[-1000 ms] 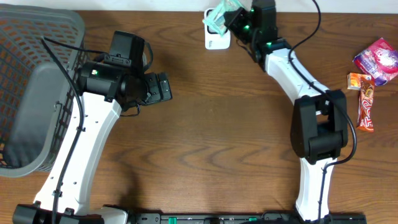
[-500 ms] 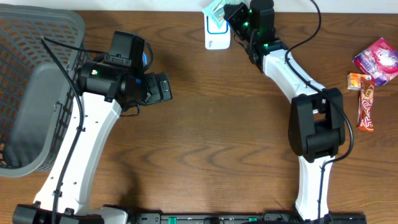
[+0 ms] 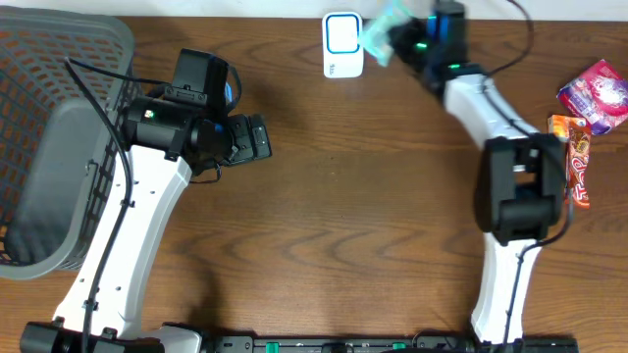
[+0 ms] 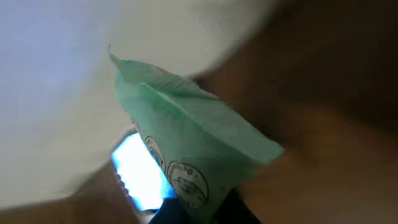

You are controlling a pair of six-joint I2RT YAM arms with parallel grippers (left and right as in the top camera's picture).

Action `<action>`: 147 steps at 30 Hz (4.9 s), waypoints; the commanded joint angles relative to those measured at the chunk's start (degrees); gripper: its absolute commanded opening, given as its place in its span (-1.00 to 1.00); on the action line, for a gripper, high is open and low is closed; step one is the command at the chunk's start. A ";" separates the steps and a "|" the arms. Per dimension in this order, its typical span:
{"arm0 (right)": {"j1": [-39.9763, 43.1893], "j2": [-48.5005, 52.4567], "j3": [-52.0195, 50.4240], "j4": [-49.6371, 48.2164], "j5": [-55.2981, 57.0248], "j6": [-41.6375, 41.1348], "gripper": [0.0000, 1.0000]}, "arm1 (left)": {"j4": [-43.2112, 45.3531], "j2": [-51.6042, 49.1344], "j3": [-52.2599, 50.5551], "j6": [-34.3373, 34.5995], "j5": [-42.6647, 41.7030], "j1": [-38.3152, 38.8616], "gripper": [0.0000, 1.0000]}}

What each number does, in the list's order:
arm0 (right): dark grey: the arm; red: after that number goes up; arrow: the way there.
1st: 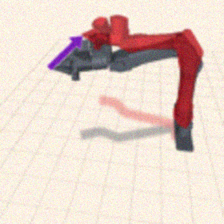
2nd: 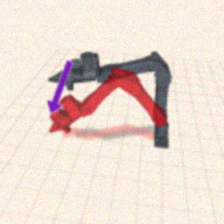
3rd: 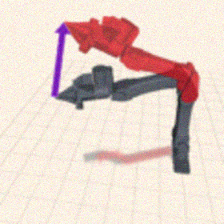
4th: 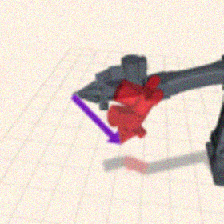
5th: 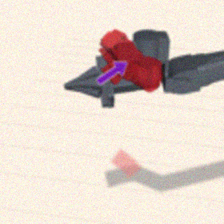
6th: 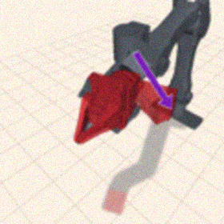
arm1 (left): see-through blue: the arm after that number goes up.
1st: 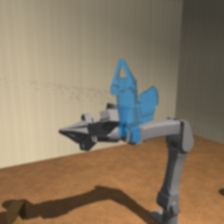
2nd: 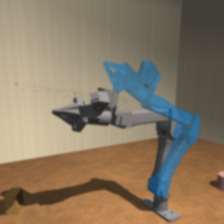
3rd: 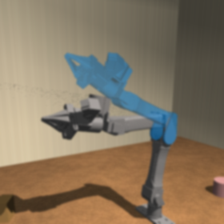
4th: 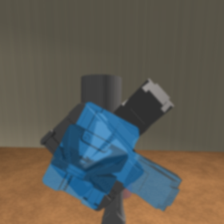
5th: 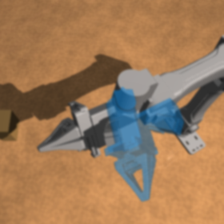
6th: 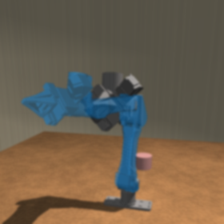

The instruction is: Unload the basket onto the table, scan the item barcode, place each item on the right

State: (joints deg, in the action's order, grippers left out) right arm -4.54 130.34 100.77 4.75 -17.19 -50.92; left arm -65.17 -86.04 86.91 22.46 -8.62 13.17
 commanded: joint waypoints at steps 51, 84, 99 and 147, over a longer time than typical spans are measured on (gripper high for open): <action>21.24 -64.61 -10.75 78.79 -3.91 36.83 0.98 | -0.15 -0.04 0.31 -0.15 0.55 -0.09 0.95; 15.67 -74.86 -37.88 81.83 -3.45 24.33 0.98 | -0.15 -0.04 0.31 -0.15 0.55 -0.09 0.96; 5.25 -84.04 -49.03 61.18 -8.28 42.62 0.98 | -0.17 -0.04 0.31 -0.15 0.55 -0.09 0.96; 1.03 -130.05 -100.45 -0.26 15.50 52.22 0.99 | -0.15 -0.04 0.31 -0.15 0.55 -0.09 0.96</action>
State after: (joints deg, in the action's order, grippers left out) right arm -4.08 0.84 0.43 3.77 -6.22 3.90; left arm -65.17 -86.04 86.91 22.48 -8.62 13.19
